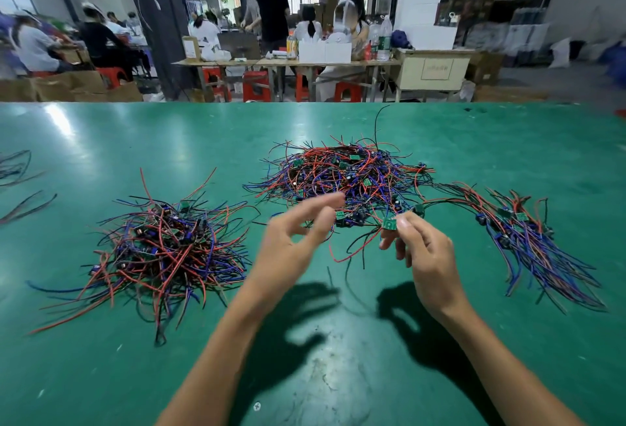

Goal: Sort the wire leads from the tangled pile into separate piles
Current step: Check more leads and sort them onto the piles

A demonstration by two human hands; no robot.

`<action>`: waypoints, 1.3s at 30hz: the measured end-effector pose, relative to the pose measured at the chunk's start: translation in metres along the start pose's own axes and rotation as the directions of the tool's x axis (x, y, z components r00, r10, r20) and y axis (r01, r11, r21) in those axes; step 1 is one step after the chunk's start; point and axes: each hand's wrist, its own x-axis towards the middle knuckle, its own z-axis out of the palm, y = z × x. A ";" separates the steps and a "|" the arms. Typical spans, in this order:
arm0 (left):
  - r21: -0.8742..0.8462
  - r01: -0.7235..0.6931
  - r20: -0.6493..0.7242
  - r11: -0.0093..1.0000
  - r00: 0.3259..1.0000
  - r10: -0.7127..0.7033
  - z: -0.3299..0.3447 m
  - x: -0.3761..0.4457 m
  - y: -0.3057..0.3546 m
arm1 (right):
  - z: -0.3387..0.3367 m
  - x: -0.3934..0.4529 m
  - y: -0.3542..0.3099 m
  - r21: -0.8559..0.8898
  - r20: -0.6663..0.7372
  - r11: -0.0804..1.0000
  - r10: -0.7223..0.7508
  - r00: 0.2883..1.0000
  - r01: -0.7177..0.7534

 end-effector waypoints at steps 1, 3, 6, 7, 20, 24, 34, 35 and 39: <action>0.044 0.021 0.109 0.999 0.994 -0.026 0.012 -0.003 -0.001 | 0.000 -0.001 -0.002 0.017 0.033 1.000 -0.006 0.999 0.006; 0.104 0.074 0.184 0.992 0.979 -0.092 0.025 -0.009 -0.005 | 0.001 -0.002 -0.005 0.055 0.090 0.998 -0.024 0.996 0.019; 0.014 0.113 0.139 0.993 0.984 -0.114 0.029 -0.013 -0.011 | 0.003 -0.003 -0.009 0.098 0.130 0.995 -0.017 0.991 0.004; -0.040 0.120 0.132 0.992 0.985 -0.114 0.027 -0.013 -0.010 | 0.003 -0.003 -0.009 0.116 0.131 0.993 -0.012 0.991 -0.004; -0.825 -0.084 -0.350 0.559 0.852 -0.389 -0.055 0.007 -0.002 | -0.003 0.001 0.015 -0.507 -0.010 0.847 0.175 0.984 -0.156; -0.908 -0.245 -0.396 0.340 0.767 -0.505 -0.087 0.003 -0.016 | 0.007 -0.005 0.019 -0.734 0.072 0.669 0.247 0.966 -0.116; -0.242 0.187 -0.320 0.952 0.911 -0.260 -0.032 0.007 -0.022 | 0.004 -0.009 0.016 -0.698 0.108 0.716 0.112 0.988 -0.005; -0.122 0.234 -0.251 0.964 0.933 -0.259 -0.020 0.005 -0.023 | 0.005 -0.010 0.013 -0.643 0.140 0.764 0.061 0.988 0.044; -0.099 0.488 -0.056 0.867 0.867 -0.494 0.015 -0.002 -0.027 | 0.016 -0.021 -0.006 -0.424 0.202 0.856 -0.228 0.952 0.295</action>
